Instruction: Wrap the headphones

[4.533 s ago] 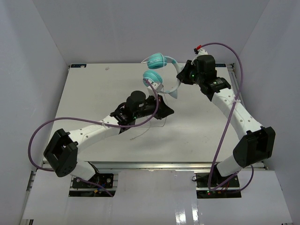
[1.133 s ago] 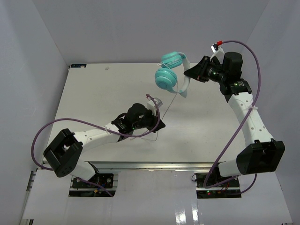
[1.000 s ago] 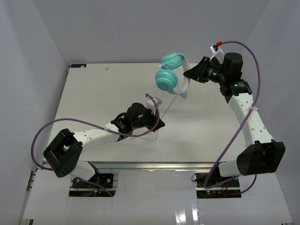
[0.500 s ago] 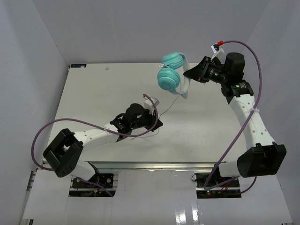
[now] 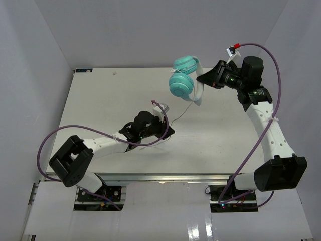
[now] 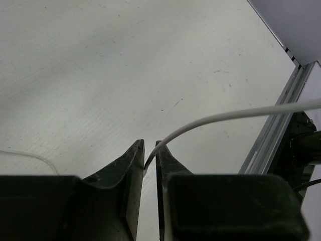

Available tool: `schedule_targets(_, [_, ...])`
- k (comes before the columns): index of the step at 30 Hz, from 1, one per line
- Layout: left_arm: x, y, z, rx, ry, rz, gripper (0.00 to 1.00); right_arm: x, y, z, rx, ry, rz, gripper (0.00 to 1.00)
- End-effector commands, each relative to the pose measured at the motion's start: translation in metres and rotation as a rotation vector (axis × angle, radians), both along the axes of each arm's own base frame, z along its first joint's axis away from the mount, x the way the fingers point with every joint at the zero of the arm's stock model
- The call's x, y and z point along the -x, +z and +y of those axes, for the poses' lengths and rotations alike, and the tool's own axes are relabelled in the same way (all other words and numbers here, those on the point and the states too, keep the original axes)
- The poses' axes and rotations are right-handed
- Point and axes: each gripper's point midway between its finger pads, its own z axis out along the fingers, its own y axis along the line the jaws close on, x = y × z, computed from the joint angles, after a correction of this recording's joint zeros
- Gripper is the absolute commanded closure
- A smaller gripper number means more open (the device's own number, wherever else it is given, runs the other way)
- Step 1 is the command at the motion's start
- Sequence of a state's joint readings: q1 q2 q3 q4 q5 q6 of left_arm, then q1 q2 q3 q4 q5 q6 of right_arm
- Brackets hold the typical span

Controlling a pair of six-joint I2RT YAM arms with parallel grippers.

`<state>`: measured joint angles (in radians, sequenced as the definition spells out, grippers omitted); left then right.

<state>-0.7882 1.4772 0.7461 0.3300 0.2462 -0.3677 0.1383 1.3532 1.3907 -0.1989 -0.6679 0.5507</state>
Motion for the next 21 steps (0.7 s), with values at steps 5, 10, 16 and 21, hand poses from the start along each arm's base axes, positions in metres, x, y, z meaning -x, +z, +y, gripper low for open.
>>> schedule_targets(5, [-0.006,-0.026,0.003,0.028,0.046,0.031,0.71,0.015,0.045,0.002,-0.057,0.035,-0.120,0.92])
schedule_targets(10, [-0.012,-0.029,-0.002,0.090,0.067,0.014,0.70,0.015,0.045,0.003,-0.059,0.036,-0.117,0.92])
schedule_targets(16, [-0.025,-0.034,-0.013,0.116,0.080,-0.008,0.71,0.016,0.045,0.003,-0.061,0.037,-0.114,0.92])
schedule_targets(21, [-0.031,-0.045,-0.022,0.121,0.070,0.005,0.70,0.016,0.044,0.003,-0.061,0.036,-0.110,0.92])
